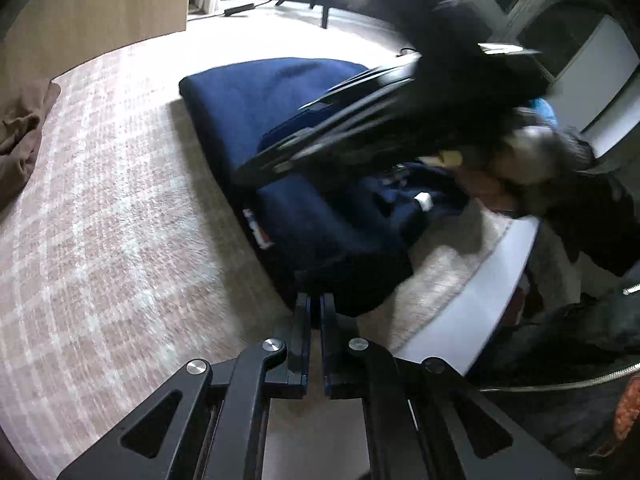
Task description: Fold clothes
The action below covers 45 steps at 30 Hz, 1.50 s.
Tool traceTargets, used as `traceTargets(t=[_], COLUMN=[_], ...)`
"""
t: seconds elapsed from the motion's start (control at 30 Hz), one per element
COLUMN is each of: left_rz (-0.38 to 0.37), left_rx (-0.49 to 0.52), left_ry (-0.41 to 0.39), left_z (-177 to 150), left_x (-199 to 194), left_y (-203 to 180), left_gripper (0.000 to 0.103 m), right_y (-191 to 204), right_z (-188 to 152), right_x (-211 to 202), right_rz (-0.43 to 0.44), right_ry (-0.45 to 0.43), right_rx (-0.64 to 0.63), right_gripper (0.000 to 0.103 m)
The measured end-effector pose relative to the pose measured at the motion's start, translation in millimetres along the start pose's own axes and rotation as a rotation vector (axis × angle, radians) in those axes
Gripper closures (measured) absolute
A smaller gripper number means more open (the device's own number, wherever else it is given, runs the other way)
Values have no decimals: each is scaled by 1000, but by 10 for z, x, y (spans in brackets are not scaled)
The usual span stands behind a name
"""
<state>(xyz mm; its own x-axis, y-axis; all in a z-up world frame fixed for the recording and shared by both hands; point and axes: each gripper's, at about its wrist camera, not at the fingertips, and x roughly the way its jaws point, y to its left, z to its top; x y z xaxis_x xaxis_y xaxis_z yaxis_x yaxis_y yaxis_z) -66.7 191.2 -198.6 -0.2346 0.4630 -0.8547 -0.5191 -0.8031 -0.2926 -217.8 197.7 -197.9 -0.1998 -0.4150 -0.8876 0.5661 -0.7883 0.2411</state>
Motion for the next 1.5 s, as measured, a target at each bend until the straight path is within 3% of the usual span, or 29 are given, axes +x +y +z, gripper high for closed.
traceTargets(t=[0.13, 0.27, 0.43, 0.5, 0.63, 0.7, 0.8, 0.87, 0.93, 0.97, 1.03, 1.07, 1.13, 1.2, 1.27, 1.5], left_rz=[-3, 2, 8, 33, 57, 40, 16, -14, -35, -29, -33, -23, -3, -2, -3, -32], left_rx=[-27, -43, -53, -61, -50, 4, 105, 168, 224, 249, 295, 289, 271, 292, 351, 571], left_ry=[-2, 25, 139, 146, 74, 38, 50, 84, 136, 183, 203, 234, 214, 178, 152, 182], left_z=[-136, -180, -278, -272, -28, 176, 447, 514, 511, 463, 430, 458, 546, 629, 681, 698], left_x=[-86, 93, 188, 81, -186, -174, 60, 252, 446, 552, 519, 468, 294, 161, 133, 531], left_y=[182, 238, 275, 334, 362, 264, 41, -97, -195, -208, -240, -239, -260, -379, -561, -999], left_gripper=[101, 101, 103, 102, 103, 99, 98, 93, 83, 84, 83, 83, 84, 84, 76, 72], right_y=[-56, -35, -80, -154, -363, -442, -470, -454, -542, -590, -722, -805, -899, -981, -1073, -1196], right_z=[95, 101, 62, -43, -520, -779, -1131, -1341, -1527, -1618, -1774, -1874, -2021, -2128, -2202, -2186], right_x=[123, 112, 53, -173, -839, -1003, -971, -1007, -1238, -1362, -1490, -1495, -1507, -1528, -1512, -1245], right_rz=[-7, -14, -2, 32, 32, 3, -27, -69, -118, -143, -174, -182, -193, -176, -126, 59], right_ry=[6, 7, 5, -17, -145, -156, -58, -17, -60, -86, -107, -83, -67, -78, -108, -130], right_rx=[4, -10, 26, 78, 182, 227, 256, 252, 304, 332, 393, 424, 466, 507, 564, 712], right_gripper=[62, 62, 62, 62, 62, 62, 62, 62, 62, 62, 50, 51, 51, 51, 51, 50])
